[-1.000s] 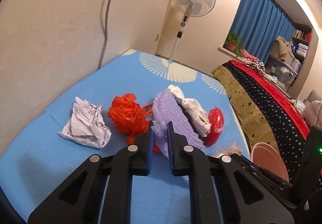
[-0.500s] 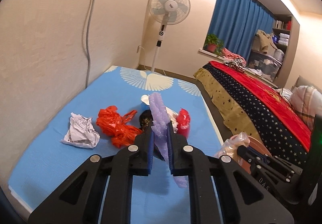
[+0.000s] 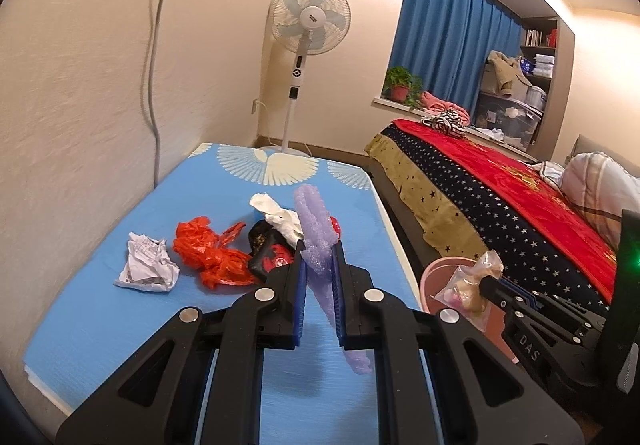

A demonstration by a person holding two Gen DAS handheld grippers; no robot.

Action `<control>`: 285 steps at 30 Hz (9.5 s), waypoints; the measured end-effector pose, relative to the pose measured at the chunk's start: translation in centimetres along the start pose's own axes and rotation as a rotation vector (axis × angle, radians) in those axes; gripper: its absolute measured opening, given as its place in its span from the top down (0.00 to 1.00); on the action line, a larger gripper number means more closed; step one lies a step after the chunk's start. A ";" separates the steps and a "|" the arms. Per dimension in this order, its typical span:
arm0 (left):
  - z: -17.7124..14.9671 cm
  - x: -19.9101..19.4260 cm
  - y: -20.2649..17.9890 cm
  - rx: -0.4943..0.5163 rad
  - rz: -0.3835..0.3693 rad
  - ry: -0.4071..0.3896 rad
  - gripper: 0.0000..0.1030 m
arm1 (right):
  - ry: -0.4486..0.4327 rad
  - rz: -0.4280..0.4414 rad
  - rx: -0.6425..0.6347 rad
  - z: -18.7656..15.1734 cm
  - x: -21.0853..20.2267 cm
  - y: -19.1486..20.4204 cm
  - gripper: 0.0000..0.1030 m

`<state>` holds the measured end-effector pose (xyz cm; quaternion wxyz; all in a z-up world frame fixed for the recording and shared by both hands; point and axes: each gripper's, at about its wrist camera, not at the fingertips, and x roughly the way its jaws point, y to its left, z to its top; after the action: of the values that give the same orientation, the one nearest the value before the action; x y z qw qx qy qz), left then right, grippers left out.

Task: Collect trash
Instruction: 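Carry the purple net and clear bag over the pink bin, then open the left gripper into the bin while the right releases the clear bag, then move both open grippers back to the remaining trash, then grasp the crumpled white paper with the left gripper while the right grasps the red plastic bag, then lift the paper and red bag and carry them toward the pink bin, then open the left gripper over the pink bin while the right releases the red bag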

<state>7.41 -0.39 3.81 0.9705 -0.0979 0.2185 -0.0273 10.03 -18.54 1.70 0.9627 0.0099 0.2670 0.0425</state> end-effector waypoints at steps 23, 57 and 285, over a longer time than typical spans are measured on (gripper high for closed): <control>0.9 1.6 -5.9 0.097 -0.160 -0.039 0.89 | -0.022 -0.244 0.122 -0.3 1.1 -5.4 0.93; -2.5 11.1 -14.1 0.184 -0.336 0.140 0.89 | 0.022 -0.413 0.221 -0.9 2.3 -12.5 0.90; -3.7 12.4 -12.3 0.129 -0.322 0.186 0.92 | -0.034 -0.361 0.254 1.9 0.8 -13.2 0.75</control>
<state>16.91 -14.30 -2.23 0.9335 -0.0662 0.2866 -0.2052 12.73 -31.61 2.34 0.9500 0.0839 0.2516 -0.1646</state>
